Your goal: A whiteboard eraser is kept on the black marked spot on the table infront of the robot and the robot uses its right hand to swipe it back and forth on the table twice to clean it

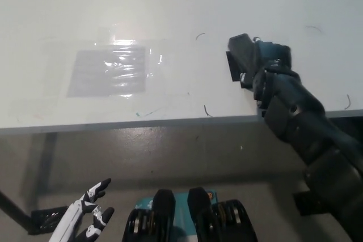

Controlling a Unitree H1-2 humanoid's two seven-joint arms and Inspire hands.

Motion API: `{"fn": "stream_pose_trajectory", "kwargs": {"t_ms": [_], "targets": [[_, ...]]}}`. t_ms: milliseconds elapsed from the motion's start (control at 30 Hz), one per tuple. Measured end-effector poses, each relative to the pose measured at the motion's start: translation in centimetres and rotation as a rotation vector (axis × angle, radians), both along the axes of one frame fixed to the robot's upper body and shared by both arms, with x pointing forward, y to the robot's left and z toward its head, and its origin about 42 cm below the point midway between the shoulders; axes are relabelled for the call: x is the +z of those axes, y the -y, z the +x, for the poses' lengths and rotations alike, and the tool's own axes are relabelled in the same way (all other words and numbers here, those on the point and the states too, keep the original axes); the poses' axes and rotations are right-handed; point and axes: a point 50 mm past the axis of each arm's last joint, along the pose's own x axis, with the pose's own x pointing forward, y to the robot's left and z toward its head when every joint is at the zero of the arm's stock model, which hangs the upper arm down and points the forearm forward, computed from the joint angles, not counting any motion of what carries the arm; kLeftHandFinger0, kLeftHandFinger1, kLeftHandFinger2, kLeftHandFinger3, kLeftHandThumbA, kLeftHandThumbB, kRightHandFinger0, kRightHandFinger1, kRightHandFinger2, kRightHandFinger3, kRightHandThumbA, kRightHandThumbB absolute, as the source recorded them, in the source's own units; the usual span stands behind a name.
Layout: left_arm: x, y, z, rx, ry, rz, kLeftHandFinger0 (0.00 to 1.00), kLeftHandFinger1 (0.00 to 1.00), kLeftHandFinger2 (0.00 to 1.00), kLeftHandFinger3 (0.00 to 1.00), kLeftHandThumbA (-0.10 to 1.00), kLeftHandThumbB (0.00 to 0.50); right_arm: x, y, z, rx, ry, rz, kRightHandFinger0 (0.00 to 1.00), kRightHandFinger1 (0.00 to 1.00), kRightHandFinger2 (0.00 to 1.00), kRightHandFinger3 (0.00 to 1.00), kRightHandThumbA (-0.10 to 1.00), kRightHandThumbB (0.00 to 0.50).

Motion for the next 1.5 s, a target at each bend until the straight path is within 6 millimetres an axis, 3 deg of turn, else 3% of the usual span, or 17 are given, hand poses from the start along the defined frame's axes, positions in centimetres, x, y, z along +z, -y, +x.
{"fn": "stream_pose_trajectory", "kwargs": {"t_ms": [67,133,233,367,400,533,700,833,967,1000,1133,1267,1367,1400,1433,1467,1500], "targets": [[-0.1,0.0,-0.2,0.001,-0.005,0.001,1.0,1.0,1.0,1.0,0.76,0.493,0.0,-1.3,-0.2,0.023,0.002,0.008,0.0,0.03,0.18,1.0,0.08,0.175],[-0.2,0.0,-0.4,0.002,-0.01,0.001,1.0,1.0,1.0,1.0,0.76,0.494,0.0,-2.3,-0.4,0.041,0.003,0.016,0.01,0.04,0.19,1.0,-0.07,0.194],[-0.4,-0.1,-0.6,0.003,-0.016,0.002,1.0,1.0,1.0,1.0,0.76,0.485,0.2,-5.9,-1.2,0.102,0.004,0.043,0.0,0.0,0.13,1.0,-0.09,0.189],[-0.4,-0.1,-0.6,0.003,-0.018,0.003,1.0,1.0,1.0,1.0,0.75,0.477,0.9,-12.0,-2.8,0.202,-0.011,0.095,0.04,0.08,0.22,1.0,-0.05,0.176],[-0.5,-0.1,-0.6,0.003,-0.019,0.003,1.0,1.0,1.0,1.0,0.73,0.472,1.1,-13.7,-3.5,0.233,-0.018,0.111,0.0,0.01,0.17,1.0,-0.1,0.176],[-0.5,-0.1,-0.5,0.003,-0.02,0.001,1.0,1.0,1.0,1.0,0.74,0.476,2.0,-20.3,-6.4,0.36,-0.055,0.172,0.0,0.01,0.15,0.95,-0.09,0.191],[-0.8,-0.2,-0.9,0.006,-0.031,0.003,1.0,1.0,1.0,1.0,0.75,0.474,2.1,-22.3,-7.6,0.407,-0.081,0.185,0.02,0.03,0.2,1.0,-0.07,0.2],[-0.9,-0.2,-1.1,0.006,-0.036,0.005,1.0,1.0,1.0,1.0,0.76,0.478,2.0,-20.5,-6.5,0.375,-0.081,0.17,0.0,0.0,0.13,1.0,-0.1,0.192],[-0.9,-0.2,-1.1,0.005,-0.035,0.007,1.0,1.0,1.0,1.0,0.75,0.479,1.6,-16.1,-4.3,0.304,-0.075,0.144,0.0,0.0,0.1,1.0,-0.07,0.187],[-0.9,-0.2,-1.1,0.005,-0.035,0.007,1.0,1.0,1.0,1.0,0.75,0.479,1.6,-15.1,-3.9,0.291,-0.07,0.14,0.0,0.0,0.12,1.0,-0.09,0.212],[-0.8,-0.1,-1.0,0.003,-0.032,0.007,1.0,1.0,1.0,1.0,0.74,0.478,1.1,-10.8,-2.3,0.237,-0.061,0.121,0.0,0.02,0.2,1.0,-0.1,0.156],[-1.0,-0.2,-1.3,0.006,-0.039,0.007,1.0,1.0,1.0,1.0,0.74,0.472,0.6,-5.7,-0.9,0.167,-0.048,0.097,0.02,0.09,0.31,1.0,-0.09,0.155],[-1.1,-0.2,-1.5,0.007,-0.044,0.007,1.0,1.0,1.0,1.0,0.74,0.473,0.3,-2.1,-0.2,0.123,-0.037,0.081,0.16,0.23,0.43,1.0,-0.07,0.215],[-1.1,-0.2,-1.4,0.007,-0.044,0.006,1.0,1.0,1.0,1.0,0.74,0.473,0.2,-0.5,0.0,0.102,-0.033,0.073,0.04,0.11,0.35,1.0,-0.05,0.191],[-1.1,-0.2,-1.4,0.006,-0.044,0.006,1.0,1.0,1.0,1.0,0.74,0.474,0.2,0.1,0.1,0.093,-0.032,0.07,0.17,0.27,0.48,1.0,-0.03,0.197],[-1.1,-0.2,-1.4,0.006,-0.044,0.006,1.0,1.0,1.0,1.0,0.74,0.476,0.2,2.2,0.3,0.064,-0.026,0.061,0.39,0.52,0.67,1.0,-0.05,0.201],[-1.1,-0.2,-1.4,0.006,-0.044,0.006,1.0,1.0,1.0,1.0,0.74,0.481,0.1,3.2,0.4,0.05,-0.023,0.056,0.15,0.29,0.51,1.0,-0.06,0.201]]}}
